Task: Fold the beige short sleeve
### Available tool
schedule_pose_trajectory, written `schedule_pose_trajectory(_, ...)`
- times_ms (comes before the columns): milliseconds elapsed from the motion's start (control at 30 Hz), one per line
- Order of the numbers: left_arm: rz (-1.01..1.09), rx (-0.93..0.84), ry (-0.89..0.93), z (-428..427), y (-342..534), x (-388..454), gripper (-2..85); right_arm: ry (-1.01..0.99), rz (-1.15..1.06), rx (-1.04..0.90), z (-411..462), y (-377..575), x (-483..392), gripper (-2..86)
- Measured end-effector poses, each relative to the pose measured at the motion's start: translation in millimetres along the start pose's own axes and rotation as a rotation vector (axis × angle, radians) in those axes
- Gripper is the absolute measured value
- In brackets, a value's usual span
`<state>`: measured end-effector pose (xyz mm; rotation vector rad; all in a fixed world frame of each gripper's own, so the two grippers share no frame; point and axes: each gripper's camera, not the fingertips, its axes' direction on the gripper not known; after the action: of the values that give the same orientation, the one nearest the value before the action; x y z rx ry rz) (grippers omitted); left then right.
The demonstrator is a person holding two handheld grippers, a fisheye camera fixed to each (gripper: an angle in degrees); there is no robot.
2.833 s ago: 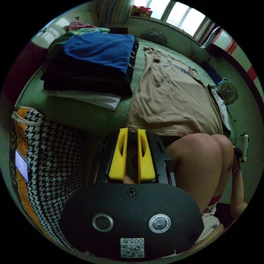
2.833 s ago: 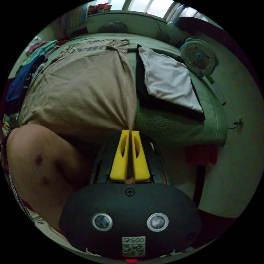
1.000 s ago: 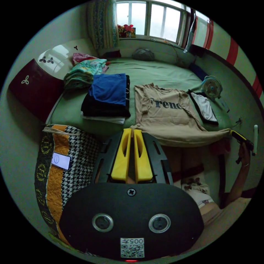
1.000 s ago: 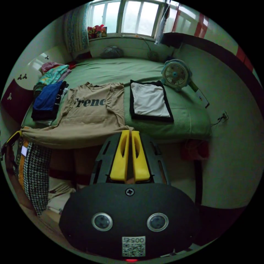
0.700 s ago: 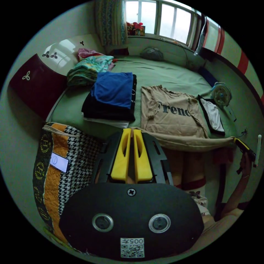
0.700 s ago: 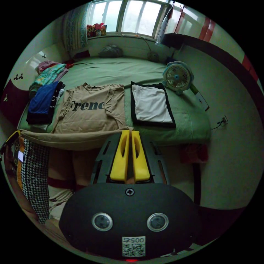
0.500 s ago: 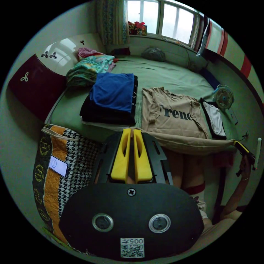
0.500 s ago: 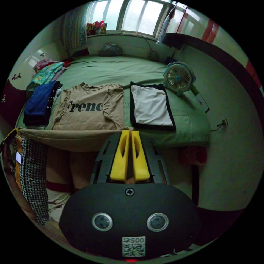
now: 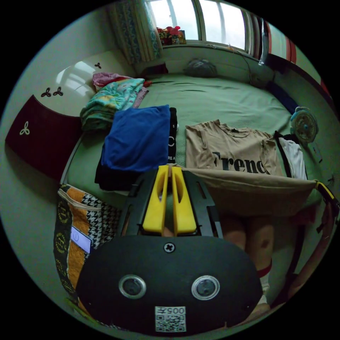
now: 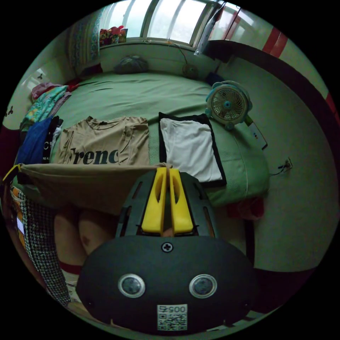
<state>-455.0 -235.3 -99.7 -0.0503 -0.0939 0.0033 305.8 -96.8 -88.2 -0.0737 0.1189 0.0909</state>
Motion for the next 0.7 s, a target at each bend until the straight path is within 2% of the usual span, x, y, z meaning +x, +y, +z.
schedule_pose_trajectory(433,0.035,0.032,-0.016,81.7,-116.8,44.9,1.3,0.047,0.01,0.013,53.1,-85.3,-16.6,-1.7)
schedule_pose_trajectory(700,0.044,0.005,-0.029,174.3,-243.2,76.0,1.5,0.05,0.04,0.011,131.2,-218.1,-42.4,-1.5)
